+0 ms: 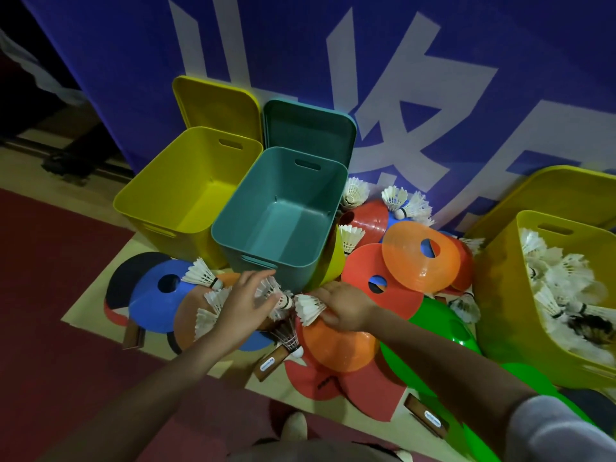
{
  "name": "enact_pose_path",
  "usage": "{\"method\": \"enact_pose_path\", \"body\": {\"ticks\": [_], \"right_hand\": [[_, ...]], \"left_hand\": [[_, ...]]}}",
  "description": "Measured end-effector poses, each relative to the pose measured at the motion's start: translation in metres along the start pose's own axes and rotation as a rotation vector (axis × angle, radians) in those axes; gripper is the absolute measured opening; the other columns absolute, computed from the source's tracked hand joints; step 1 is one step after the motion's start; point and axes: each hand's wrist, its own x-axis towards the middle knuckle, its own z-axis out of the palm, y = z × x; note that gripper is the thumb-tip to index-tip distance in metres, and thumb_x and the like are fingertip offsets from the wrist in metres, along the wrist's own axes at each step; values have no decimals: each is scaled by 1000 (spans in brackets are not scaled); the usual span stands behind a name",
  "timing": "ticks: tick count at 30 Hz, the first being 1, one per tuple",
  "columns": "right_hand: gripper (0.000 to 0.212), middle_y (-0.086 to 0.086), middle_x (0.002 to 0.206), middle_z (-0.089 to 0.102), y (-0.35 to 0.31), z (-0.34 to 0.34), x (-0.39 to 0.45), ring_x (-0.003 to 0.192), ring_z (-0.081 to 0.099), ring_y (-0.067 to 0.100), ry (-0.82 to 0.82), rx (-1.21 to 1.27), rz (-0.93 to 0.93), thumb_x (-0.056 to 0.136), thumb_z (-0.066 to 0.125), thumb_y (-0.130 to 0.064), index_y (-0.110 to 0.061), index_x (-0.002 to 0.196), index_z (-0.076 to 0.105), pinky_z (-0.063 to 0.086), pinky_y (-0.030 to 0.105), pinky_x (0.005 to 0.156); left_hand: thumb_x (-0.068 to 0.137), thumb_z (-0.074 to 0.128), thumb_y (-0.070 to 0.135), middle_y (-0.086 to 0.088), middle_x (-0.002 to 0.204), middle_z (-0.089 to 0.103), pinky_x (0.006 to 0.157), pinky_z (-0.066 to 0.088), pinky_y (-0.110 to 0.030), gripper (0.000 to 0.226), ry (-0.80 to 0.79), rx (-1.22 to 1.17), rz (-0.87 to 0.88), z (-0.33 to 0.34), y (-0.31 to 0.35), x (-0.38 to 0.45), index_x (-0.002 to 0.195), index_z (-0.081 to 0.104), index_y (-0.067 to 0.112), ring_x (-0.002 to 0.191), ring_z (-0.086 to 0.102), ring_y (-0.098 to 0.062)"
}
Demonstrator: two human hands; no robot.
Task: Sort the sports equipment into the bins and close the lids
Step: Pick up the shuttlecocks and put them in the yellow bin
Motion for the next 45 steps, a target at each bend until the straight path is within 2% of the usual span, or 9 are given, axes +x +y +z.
{"method": "enact_pose_path", "body": {"ticks": [4, 9, 14, 22, 28, 31, 36, 40, 45], "right_hand": [[48, 9, 113, 62, -2, -10, -22, 103, 58, 26, 154, 183, 79, 86, 52, -36, -14, 129, 55, 44, 30, 78], [48, -1, 114, 61, 3, -9, -54, 103, 56, 13, 339, 363, 228, 89, 61, -31, -22, 135, 51, 44, 26, 83], [48, -5, 114, 63, 7, -14, -101, 105, 56, 6, 540, 444, 352, 87, 56, -38, -26, 133, 53, 43, 21, 86], [39, -5, 111, 67, 31, -25, -169, 102, 61, 8, 707, 540, 542, 87, 60, -38, -29, 125, 61, 49, 29, 87], [38, -9, 110, 63, 60, -62, -227, 102, 57, 0, 901, 518, 672, 87, 63, -32, -18, 122, 64, 43, 11, 86], [34, -10, 110, 60, 81, -80, -269, 103, 52, -5, 1014, 535, 779, 89, 66, -17, -16, 123, 63, 38, 3, 86], [31, -11, 108, 64, 114, -90, -343, 104, 59, 5, 1174, 595, 946, 90, 64, -20, -19, 122, 64, 46, 22, 86], [40, -6, 109, 64, 145, -86, -395, 104, 60, 12, 1214, 504, 1068, 86, 62, -38, -24, 124, 63, 47, 31, 87], [41, -8, 110, 60, 172, -82, -430, 105, 54, 9, 1097, 470, 1103, 92, 61, -33, -26, 132, 56, 39, 25, 86]], "left_hand": [[95, 55, 32, 16, 125, 44, 95, 41, -28, 34, -8, -175, -34, 7, 25, -4, 127, 48, 43, 114, 43, 6], [99, 47, 27, 9, 125, 46, 85, 38, -14, 32, 42, -269, -53, 25, 55, 5, 130, 49, 33, 109, 47, 2], [98, 49, 31, 4, 128, 50, 100, 43, -34, 30, 35, -310, -71, 50, 58, 7, 129, 50, 32, 116, 50, -8], [90, 57, 39, 3, 122, 58, 95, 46, -31, 36, -137, -367, -15, 113, 101, 0, 123, 56, 27, 112, 54, -4], [84, 55, 36, 4, 114, 60, 81, 41, -8, 39, -188, -374, 96, 169, 163, 18, 119, 59, 22, 99, 53, 8], [90, 60, 28, 1, 118, 60, 89, 43, -16, 29, -241, -406, 134, 205, 201, 28, 119, 57, 25, 103, 55, -2], [84, 54, 40, 6, 117, 58, 89, 44, -21, 40, -329, -414, 220, 266, 266, 37, 122, 56, 27, 106, 54, -2], [94, 56, 29, 4, 123, 53, 93, 43, -26, 34, -368, -365, 251, 317, 307, 46, 127, 54, 22, 112, 51, -11], [96, 53, 28, 5, 124, 46, 91, 44, -30, 34, -358, -211, 237, 369, 331, 60, 129, 51, 23, 113, 48, -14]]}}
